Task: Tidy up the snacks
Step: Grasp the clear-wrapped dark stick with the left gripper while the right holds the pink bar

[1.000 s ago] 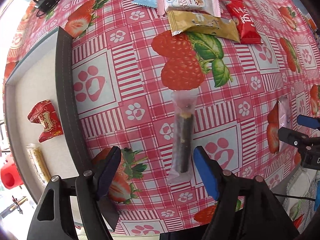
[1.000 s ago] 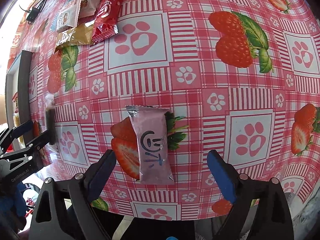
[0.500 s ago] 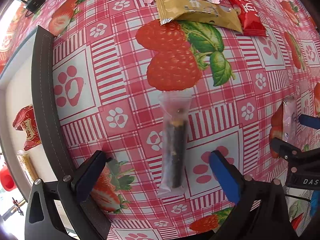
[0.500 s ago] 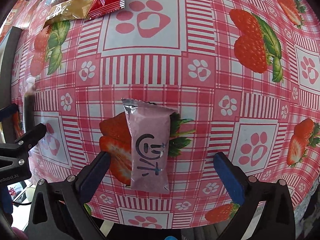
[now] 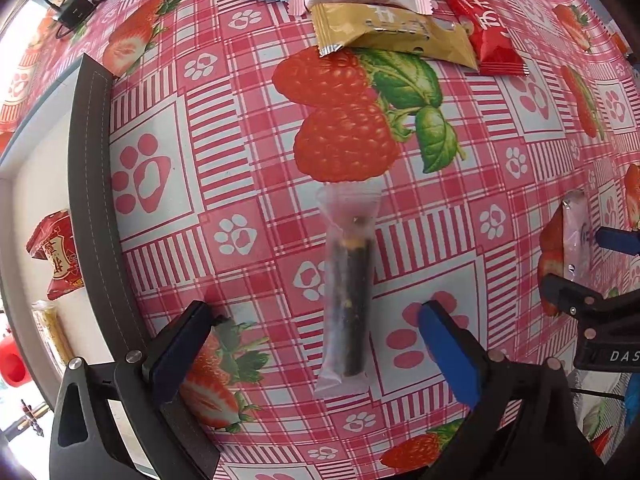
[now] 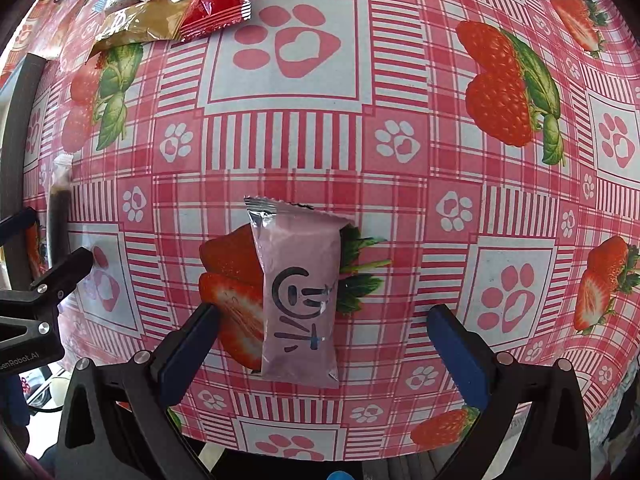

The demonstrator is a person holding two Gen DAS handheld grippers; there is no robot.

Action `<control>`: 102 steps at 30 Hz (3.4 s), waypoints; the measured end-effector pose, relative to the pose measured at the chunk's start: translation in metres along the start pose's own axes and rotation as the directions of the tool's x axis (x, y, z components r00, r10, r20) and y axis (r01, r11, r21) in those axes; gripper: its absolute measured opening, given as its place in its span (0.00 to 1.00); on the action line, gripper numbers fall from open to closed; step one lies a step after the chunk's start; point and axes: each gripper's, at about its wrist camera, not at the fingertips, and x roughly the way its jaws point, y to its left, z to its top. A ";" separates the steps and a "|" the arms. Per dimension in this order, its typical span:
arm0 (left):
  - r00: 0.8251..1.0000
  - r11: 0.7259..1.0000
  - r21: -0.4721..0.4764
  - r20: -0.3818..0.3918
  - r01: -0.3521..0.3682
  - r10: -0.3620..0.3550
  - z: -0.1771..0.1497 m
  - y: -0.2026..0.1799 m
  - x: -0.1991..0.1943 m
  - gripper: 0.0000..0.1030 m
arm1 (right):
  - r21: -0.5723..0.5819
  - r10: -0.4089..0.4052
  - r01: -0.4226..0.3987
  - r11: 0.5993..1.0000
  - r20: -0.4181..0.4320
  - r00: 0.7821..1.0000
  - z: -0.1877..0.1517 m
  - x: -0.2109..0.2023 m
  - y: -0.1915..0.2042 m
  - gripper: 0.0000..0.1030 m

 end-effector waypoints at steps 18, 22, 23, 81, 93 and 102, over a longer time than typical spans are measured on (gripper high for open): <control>1.000 1.000 -0.001 0.001 0.002 -0.002 0.002 0.000 0.001 1.00 | -0.002 -0.005 0.005 1.000 0.004 1.000 0.001 0.000 0.001 1.00; 1.000 1.000 -0.001 0.001 0.002 -0.002 0.001 0.000 0.000 1.00 | -0.001 -0.006 0.006 1.000 0.008 1.000 0.000 0.000 0.001 1.00; 1.000 1.000 -0.001 0.001 0.002 -0.002 0.001 0.000 0.000 1.00 | -0.001 -0.006 0.006 1.000 0.009 1.000 0.000 0.000 0.001 1.00; 1.000 1.000 -0.001 0.021 0.010 -0.010 -0.003 0.002 0.000 1.00 | 0.005 -0.013 0.012 1.000 0.030 0.999 -0.006 -0.002 0.001 1.00; 0.999 0.999 0.038 -0.044 -0.001 0.002 0.016 -0.008 0.000 0.95 | 0.004 -0.016 0.016 1.000 -0.062 0.998 0.018 0.000 0.002 0.99; 0.998 0.996 0.067 -0.008 0.059 -0.059 0.041 -0.014 -0.019 0.19 | -0.031 -0.020 0.021 0.999 0.024 1.000 0.042 -0.027 0.011 0.25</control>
